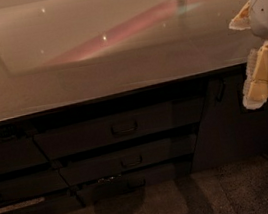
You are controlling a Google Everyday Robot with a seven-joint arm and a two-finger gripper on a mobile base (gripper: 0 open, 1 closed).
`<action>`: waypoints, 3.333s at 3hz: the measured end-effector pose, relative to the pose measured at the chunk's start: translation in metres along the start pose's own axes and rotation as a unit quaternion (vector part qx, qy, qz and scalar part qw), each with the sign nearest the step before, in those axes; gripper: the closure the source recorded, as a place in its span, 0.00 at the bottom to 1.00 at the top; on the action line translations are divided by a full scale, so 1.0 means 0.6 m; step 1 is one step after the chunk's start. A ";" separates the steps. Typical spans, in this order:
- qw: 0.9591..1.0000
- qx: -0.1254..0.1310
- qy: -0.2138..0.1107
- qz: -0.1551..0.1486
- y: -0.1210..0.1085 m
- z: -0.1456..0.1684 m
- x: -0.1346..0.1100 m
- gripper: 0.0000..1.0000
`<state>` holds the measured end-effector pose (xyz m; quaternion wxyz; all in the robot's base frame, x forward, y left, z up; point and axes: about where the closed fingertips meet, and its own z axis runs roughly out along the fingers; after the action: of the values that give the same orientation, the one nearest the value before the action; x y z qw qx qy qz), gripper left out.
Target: Open top drawer
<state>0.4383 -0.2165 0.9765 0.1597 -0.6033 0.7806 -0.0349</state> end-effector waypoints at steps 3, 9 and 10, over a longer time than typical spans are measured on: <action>0.998 -0.019 0.000 -0.058 0.035 0.042 -0.063 0.00; 0.983 -0.075 -0.081 -0.145 0.075 0.067 -0.120 0.00; 0.973 -0.096 -0.134 -0.161 0.076 0.071 -0.127 0.00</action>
Offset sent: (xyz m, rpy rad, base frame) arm 0.0033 0.0305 -0.0239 -0.0074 0.0606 0.0860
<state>0.4252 -0.1259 0.9405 0.1961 -0.7331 0.6441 0.0960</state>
